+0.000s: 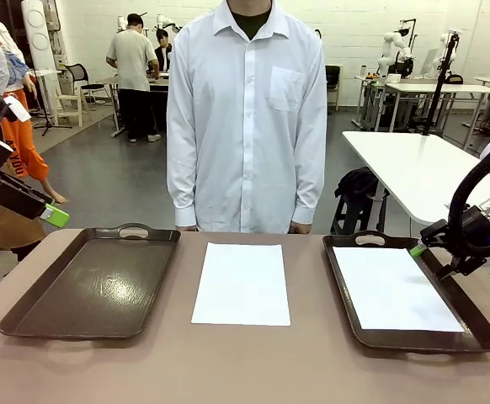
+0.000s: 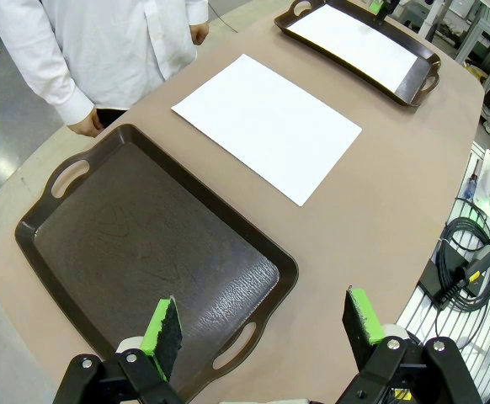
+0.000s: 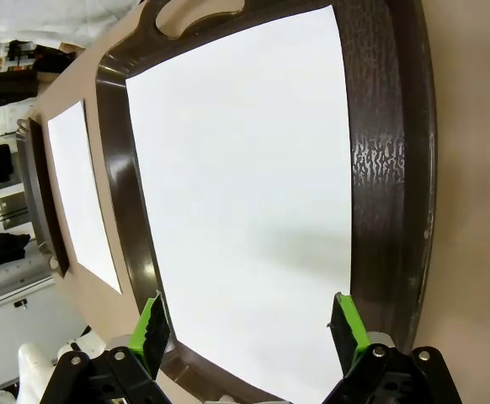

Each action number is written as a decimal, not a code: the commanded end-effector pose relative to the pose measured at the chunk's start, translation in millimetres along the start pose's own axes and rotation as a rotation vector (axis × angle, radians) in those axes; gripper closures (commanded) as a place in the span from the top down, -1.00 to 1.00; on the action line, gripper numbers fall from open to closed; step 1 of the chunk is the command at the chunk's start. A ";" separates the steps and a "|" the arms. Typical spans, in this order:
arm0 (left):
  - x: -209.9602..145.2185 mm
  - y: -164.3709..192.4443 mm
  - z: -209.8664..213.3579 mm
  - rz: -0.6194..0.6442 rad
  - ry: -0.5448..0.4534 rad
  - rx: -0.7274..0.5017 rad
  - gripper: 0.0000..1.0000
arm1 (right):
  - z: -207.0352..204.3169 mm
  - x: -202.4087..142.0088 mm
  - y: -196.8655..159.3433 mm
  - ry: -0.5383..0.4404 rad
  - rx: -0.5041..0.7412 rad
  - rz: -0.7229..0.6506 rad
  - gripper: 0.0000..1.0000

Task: Sort the A4 documents.
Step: Place the A4 Paper in the designated Handle tray, then receive the A4 Paper.

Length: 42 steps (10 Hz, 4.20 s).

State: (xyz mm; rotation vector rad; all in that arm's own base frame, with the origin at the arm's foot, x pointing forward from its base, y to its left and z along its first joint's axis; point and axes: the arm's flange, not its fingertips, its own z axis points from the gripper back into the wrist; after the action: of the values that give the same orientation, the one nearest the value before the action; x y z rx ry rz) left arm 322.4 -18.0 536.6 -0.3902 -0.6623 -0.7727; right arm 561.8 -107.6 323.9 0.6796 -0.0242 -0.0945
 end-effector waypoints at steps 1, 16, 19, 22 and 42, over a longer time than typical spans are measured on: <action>-1.5 1.8 -1.9 -0.007 -0.010 -0.008 1.00 | -0.8 1.1 -0.3 0.001 -0.001 0.000 1.00; -1.5 1.8 -1.9 -0.007 -0.010 -0.008 1.00 | -0.3 0.0 0.1 0.000 0.000 0.000 1.00; -1.5 1.8 -1.9 -0.007 -0.010 -0.008 1.00 | 59.5 -48.5 86.7 -0.160 0.046 0.396 1.00; -1.5 1.8 -1.9 -0.007 -0.010 -0.008 1.00 | 101.7 -100.2 141.8 -0.158 0.135 0.787 1.00; -1.5 1.8 -1.9 -0.007 -0.010 -0.008 1.00 | 131.2 -191.0 186.0 -0.272 0.056 1.235 1.00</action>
State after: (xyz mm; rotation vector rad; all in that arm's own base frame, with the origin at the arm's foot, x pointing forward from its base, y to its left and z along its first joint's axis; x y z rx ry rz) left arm 322.9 -18.1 535.9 -0.3896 -0.6599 -0.7719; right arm 379.7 -29.0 544.7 0.6046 -0.7006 1.0008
